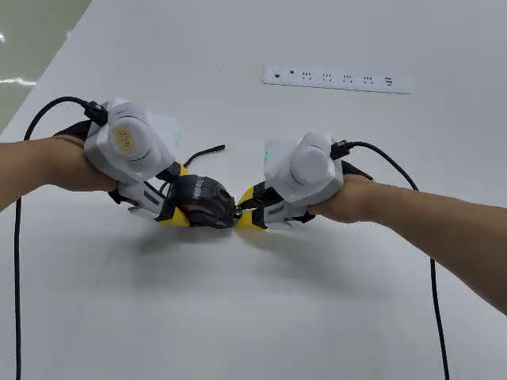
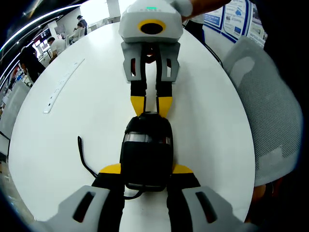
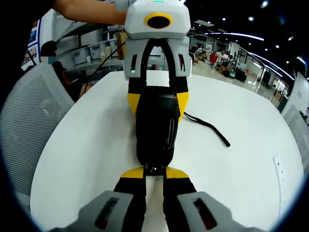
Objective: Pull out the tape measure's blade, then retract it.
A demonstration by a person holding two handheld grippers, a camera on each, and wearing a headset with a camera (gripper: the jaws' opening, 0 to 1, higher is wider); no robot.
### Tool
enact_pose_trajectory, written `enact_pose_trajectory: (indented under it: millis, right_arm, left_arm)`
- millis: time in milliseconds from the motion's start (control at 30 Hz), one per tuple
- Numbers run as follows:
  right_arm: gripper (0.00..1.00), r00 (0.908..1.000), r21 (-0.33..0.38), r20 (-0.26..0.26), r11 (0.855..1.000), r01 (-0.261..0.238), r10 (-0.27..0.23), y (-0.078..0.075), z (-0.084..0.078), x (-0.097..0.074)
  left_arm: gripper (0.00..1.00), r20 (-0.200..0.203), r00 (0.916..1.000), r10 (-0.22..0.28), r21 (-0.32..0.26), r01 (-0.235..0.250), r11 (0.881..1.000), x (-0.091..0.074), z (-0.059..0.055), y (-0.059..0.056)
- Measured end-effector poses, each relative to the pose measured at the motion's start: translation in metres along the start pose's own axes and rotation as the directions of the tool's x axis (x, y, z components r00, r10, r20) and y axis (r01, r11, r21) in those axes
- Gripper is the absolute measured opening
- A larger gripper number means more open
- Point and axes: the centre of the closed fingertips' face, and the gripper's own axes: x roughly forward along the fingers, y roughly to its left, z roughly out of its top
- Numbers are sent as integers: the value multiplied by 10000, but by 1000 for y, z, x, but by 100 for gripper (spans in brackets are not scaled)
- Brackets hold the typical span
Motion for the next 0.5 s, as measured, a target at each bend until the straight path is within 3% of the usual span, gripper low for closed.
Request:
enact_pose_trajectory:
  millis: [500]
  right_arm:
    - [11,10000,-79,-52,10000,6,-6,1,1,-2]
  left_arm:
    - [28,-7,10000,-6,-42,6,10000,-1,1,-1]
